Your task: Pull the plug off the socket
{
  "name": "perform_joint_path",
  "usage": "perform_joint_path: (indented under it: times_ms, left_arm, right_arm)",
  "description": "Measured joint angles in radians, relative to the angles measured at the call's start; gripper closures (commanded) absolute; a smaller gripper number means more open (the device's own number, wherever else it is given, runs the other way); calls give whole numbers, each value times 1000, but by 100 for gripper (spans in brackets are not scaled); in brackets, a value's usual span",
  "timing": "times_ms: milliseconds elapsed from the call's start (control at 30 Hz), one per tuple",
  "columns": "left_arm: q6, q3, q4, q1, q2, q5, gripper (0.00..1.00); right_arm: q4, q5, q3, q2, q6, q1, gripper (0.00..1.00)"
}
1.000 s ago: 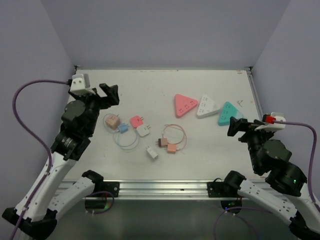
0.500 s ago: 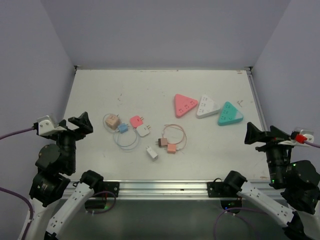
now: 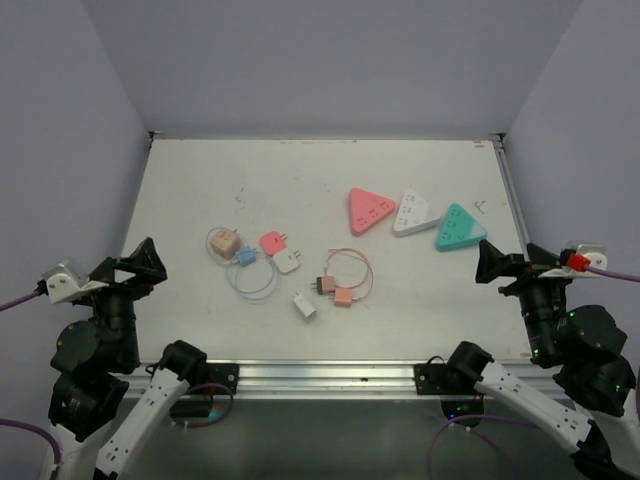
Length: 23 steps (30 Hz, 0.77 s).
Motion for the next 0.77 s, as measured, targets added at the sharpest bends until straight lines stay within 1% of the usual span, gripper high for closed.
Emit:
perform_joint_path:
  times_ms: [500,767]
  left_arm:
    - [-9,-21,-1,0,-66,-61,4]
    - [-25,-85,23,0,-82,-88,4]
  right_arm:
    - [3,-35,3,6,-12,0,1]
    - [11,-61,-1,23,-16,0,1]
